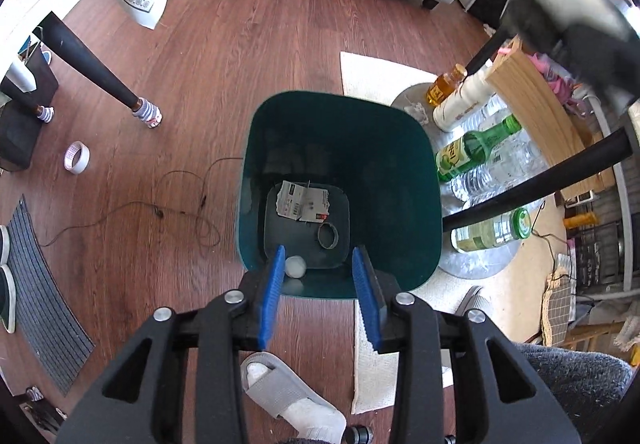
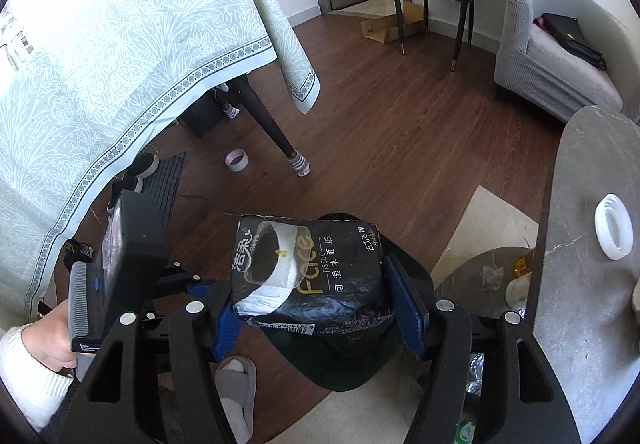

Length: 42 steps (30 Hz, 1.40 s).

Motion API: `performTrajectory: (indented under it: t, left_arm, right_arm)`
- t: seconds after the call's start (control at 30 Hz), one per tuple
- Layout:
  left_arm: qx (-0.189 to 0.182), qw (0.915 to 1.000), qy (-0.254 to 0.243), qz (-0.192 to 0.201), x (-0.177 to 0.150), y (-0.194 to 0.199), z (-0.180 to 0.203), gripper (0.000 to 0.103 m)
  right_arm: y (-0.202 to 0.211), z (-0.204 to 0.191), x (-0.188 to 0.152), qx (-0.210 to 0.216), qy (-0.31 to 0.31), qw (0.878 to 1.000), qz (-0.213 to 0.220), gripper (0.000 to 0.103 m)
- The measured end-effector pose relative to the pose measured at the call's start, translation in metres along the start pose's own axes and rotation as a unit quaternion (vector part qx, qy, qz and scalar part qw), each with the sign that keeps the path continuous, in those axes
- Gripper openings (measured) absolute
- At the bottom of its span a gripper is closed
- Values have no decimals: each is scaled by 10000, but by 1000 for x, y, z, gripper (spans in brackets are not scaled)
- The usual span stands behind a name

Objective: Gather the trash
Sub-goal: 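Lower the black tissue bag into the green bin and open the right gripper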

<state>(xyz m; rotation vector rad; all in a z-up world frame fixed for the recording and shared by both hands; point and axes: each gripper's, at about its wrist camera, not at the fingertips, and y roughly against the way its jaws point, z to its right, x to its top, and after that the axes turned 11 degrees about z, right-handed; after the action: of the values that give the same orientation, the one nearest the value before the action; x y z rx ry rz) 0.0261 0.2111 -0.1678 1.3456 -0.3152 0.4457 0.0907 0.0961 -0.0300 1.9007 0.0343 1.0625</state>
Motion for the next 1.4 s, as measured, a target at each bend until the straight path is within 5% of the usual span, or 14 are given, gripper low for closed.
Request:
performTrajectory:
  t: [0.37,0.73,1.1,1.4]
  left_arm:
    - [0,9966,266,777,18,49,-13,35]
    - [19,9883,437,1462,37,94,-17,22]
    - [-335,9768,299,2094,49,132,1,22]
    - [-528,9670,283,2475,54,153,13,22]
  right_arm:
    - [-38,-5,-13,-139,42,9984,-548,65]
    - [-71,-3,-32,-252,106,9941,-1049,65]
    - [-105,-12,-54,-497,387,9852,-1597,70]
    - [-96,-8,-56,-493,427,9861,-1527,73]
